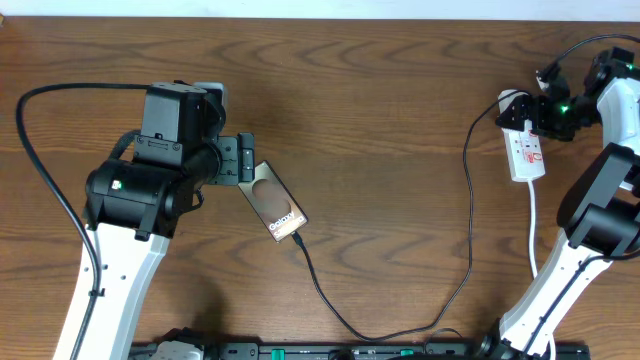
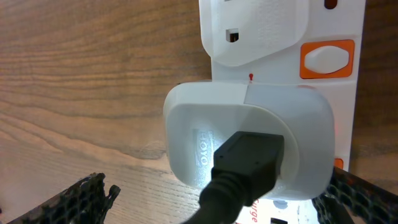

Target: Plug charger to phone and switch on socket

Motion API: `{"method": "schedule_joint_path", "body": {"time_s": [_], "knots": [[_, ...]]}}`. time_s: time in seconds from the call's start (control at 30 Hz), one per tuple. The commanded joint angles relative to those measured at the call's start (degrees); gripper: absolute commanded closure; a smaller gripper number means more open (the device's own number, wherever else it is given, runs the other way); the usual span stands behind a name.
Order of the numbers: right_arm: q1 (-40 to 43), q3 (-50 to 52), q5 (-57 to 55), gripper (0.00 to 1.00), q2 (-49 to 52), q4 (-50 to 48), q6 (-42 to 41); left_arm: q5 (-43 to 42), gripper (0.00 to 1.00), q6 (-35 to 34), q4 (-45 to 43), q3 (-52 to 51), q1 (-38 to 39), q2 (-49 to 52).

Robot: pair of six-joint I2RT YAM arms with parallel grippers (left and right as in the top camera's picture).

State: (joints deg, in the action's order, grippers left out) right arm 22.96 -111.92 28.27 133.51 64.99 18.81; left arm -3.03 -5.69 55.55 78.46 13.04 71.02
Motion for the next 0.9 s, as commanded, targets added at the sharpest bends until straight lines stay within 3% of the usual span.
{"method": "schedule_joint_path", "body": {"time_s": [0.0,0.5,0.87], "knots": [[-5.49,2.56,7.74,0.01,1.84,1.57,-5.18,0.72,0.13,0.96,0.13,0.85,0.17,-0.2],[-2.84,-11.3,-17.88,0.01,1.77,13.25,-20.17,0.72,0.13,0.96,0.13,0.85,0.17,-0.2],[-2.8,-31.65,-23.04,0.01,1.7,27.58,-25.29,0.72,0.13,0.94,0.13,0.85,0.17,-0.2]]}}
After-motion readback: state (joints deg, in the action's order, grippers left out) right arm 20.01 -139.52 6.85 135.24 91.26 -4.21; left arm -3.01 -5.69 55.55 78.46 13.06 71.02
